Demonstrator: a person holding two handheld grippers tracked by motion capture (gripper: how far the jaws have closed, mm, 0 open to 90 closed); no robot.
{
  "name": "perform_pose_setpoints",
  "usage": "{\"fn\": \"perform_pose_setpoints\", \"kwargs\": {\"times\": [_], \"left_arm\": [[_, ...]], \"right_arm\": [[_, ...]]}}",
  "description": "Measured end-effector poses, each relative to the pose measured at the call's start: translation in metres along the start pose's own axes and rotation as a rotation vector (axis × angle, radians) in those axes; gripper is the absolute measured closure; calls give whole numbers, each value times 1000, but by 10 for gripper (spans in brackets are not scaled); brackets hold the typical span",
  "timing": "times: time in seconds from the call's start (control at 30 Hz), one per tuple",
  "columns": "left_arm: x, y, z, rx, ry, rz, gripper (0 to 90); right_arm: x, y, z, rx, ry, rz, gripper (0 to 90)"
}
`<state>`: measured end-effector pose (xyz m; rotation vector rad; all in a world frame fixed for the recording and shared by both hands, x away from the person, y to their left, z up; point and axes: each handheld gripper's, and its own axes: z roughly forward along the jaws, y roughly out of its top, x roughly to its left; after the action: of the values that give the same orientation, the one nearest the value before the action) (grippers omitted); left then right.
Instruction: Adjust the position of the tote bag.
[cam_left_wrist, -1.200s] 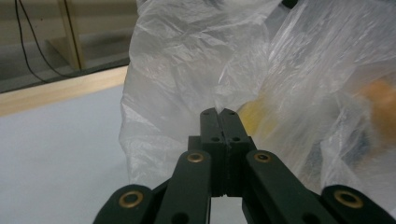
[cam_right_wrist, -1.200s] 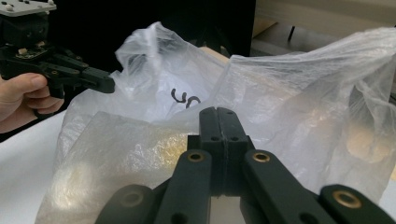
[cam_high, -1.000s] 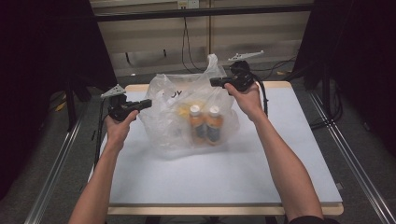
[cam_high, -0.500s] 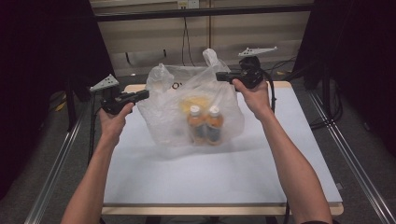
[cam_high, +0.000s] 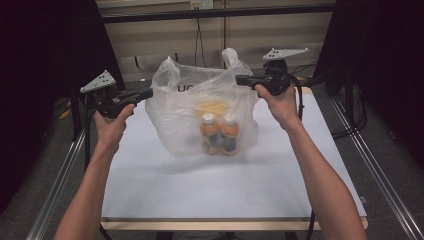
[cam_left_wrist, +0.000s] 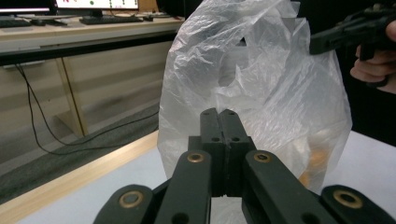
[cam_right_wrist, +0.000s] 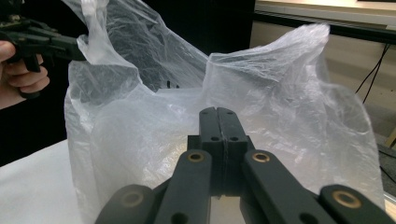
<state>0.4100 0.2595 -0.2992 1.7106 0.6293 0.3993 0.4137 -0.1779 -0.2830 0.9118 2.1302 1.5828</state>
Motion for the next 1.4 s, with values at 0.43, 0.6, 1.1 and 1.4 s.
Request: {"fn": "perform_pose_setpoints", "kwargs": {"times": [0.43,0.6,1.1,1.4], "left_arm": [[-15,23,-19,-66,-9,35,900],[-20,29,-23,-78,-14,51,900],[-25,41,-31,-104,-14,63,900],[-26,43,-32,-123,-27,57,900]], "right_arm": [[8,-13,-33,-22,-4,-7,900],[14,-12,-47,-25,-8,-19,900],[18,-4,-74,-100,-6,-23,900],[11,3,-77,-96,-29,-15,677]]}}
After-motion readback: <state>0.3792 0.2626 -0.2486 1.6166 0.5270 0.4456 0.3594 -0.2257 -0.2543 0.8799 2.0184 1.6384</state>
